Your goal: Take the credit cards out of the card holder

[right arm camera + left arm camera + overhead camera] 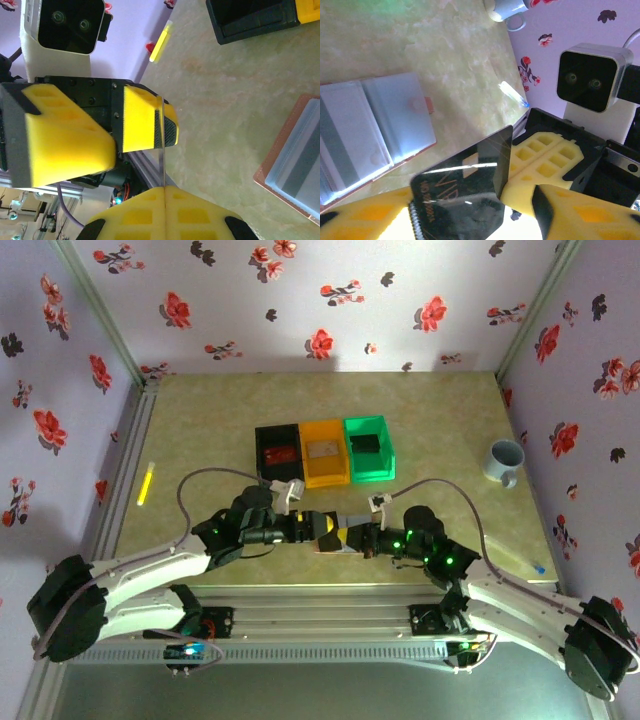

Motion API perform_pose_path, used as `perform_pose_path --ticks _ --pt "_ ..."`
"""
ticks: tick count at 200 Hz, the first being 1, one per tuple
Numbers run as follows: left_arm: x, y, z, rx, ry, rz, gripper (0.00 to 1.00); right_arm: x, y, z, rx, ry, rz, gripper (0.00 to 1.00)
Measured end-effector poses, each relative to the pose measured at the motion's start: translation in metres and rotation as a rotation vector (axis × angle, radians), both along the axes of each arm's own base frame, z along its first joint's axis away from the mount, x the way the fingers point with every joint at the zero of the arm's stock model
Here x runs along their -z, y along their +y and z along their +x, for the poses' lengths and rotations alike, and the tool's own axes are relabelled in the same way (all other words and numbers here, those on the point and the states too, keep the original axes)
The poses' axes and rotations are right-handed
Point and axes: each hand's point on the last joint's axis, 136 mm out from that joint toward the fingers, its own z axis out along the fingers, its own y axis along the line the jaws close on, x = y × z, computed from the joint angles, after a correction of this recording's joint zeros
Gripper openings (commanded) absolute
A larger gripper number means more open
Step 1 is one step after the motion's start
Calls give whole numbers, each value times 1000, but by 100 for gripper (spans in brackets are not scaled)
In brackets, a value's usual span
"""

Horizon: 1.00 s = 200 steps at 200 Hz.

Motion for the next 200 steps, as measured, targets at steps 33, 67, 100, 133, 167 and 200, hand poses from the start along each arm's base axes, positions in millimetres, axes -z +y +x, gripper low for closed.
perform_pose_path --ticks 33,67,100,133,167,200 --pt "2 1 0 -1 2 1 43 -3 1 1 0 -9 9 0" --pt "3 1 -1 -1 2 -1 29 -4 1 1 3 -13 11 0" --pt "0 3 -1 -3 -4 -10 21 -3 0 3 14 -14 8 0" --pt "-4 4 -2 -4 -16 -28 12 -1 -1 4 24 -14 2 0" --pt "-10 2 -3 6 -25 -54 0 1 -2 6 36 -10 -7 0" --pt "-8 2 -3 5 -25 -56 0 3 -3 7 49 -9 -14 14"
